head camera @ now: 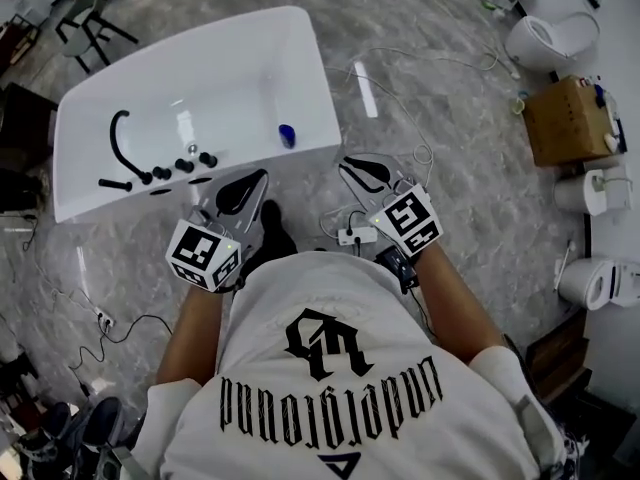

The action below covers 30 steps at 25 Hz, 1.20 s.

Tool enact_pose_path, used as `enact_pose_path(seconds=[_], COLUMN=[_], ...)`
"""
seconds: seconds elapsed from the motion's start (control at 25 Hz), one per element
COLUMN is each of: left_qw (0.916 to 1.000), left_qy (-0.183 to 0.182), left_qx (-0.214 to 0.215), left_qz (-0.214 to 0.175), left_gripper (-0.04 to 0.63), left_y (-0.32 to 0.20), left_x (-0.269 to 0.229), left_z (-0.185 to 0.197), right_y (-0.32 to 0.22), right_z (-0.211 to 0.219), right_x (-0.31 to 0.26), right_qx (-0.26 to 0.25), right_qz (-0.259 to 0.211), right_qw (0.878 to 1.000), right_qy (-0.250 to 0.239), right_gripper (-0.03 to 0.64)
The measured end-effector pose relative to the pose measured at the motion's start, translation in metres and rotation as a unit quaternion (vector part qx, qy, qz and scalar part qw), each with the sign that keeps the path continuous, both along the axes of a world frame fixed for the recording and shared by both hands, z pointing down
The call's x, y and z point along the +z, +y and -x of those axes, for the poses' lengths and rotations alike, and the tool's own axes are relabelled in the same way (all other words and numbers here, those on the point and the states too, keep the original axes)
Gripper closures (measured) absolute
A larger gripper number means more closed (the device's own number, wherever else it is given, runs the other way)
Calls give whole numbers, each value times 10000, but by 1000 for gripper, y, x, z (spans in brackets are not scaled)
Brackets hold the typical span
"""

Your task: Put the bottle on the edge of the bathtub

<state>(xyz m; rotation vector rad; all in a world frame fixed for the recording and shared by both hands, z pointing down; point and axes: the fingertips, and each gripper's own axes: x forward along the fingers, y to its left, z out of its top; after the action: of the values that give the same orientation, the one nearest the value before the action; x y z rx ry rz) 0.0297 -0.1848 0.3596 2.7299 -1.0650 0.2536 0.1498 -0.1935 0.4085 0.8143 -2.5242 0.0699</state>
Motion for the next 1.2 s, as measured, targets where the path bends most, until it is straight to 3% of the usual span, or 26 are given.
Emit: enact_pose_path(seconds=[0.2, 0.52, 0.84, 1.2], left_qw=[9992, 9989, 9984, 9982], left_qy=[-386, -355, -360, -398], left_qx=[40, -202, -420, 371], left_qz=[-113, -226, -148, -233], left_gripper=[589, 589, 589, 589], left_y=[13, 34, 63, 114], left_x=[-6, -25, -39, -48], left_z=[-10, -6, 29, 66], right_y=[7, 17, 35, 92], right_z=[-12, -19, -3, 41], right_x=[-24, -33, -45, -56], right_qx=[41, -29, -53, 324], right_qz=[-200, -190, -61, -124], right_qw=[9996, 9986, 9973, 9965], right_qy=[-205, -500, -725, -763], right_gripper=[604, 615, 615, 615])
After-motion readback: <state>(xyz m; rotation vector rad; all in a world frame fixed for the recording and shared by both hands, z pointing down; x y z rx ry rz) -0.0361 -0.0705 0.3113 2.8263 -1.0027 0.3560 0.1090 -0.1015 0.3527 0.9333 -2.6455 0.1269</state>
